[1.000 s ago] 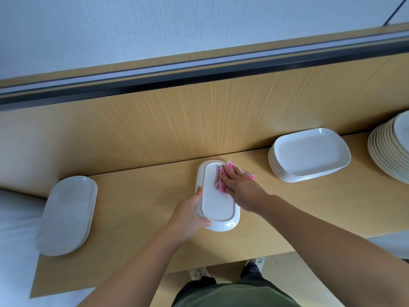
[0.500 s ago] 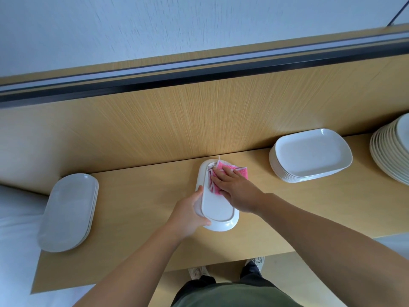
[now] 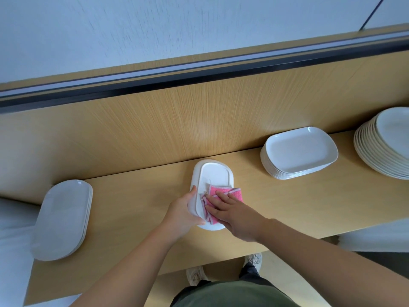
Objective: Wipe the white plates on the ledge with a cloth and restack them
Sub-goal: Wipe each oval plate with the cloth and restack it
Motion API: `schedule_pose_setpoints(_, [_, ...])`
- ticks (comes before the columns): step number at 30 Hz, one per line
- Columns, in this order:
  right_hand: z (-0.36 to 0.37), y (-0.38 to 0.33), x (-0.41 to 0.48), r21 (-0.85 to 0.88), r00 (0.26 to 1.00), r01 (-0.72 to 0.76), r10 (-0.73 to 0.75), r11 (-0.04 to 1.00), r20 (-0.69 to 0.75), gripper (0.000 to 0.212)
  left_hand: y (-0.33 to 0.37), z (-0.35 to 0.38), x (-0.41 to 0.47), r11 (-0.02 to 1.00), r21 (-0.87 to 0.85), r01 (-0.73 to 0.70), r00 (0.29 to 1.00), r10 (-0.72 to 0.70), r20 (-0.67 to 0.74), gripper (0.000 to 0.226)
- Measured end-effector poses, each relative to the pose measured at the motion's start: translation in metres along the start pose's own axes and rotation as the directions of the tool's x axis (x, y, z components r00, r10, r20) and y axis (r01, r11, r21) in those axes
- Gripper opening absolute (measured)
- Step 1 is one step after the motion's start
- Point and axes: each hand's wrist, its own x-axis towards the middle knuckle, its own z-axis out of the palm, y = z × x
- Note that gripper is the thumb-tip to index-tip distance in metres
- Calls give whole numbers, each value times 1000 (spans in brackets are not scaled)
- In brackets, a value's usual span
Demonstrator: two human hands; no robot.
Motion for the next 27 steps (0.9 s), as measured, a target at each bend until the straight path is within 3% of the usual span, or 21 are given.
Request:
schedule_pose_setpoints(7, [10, -2, -20, 92, 988, -40, 53, 995, -144, 48, 4, 0, 0, 1000, 27, -1, 1000, 1, -7, 114])
schedule_pose_setpoints(11, [-4, -2, -21, 106, 974, -12, 35, 994, -223, 46, 11, -2, -7, 998, 32, -49, 999, 50, -18, 102])
schedule_pose_setpoints(14, [-18, -1, -30, 186, 951, -36, 91, 982, -296, 31, 15, -6, -12, 991, -11, -131, 991, 131, -34, 82])
schedule_pose_setpoints(18, [-51, -1, -42, 324, 951, -71, 162, 943, -263, 33, 21, -8, -19, 985, -128, -116, 990, 104, -98, 67])
schedule_pose_setpoints(23, [-99, 1, -47, 295, 972, -6, 75, 956, -224, 23, 37, -12, -29, 977, -151, -149, 975, 121, -185, 31])
schedule_pose_setpoints(27, [-135, 2, -46, 247, 965, 71, -3, 966, -264, 22, 49, -21, -42, 974, -141, -177, 938, 124, -322, 19])
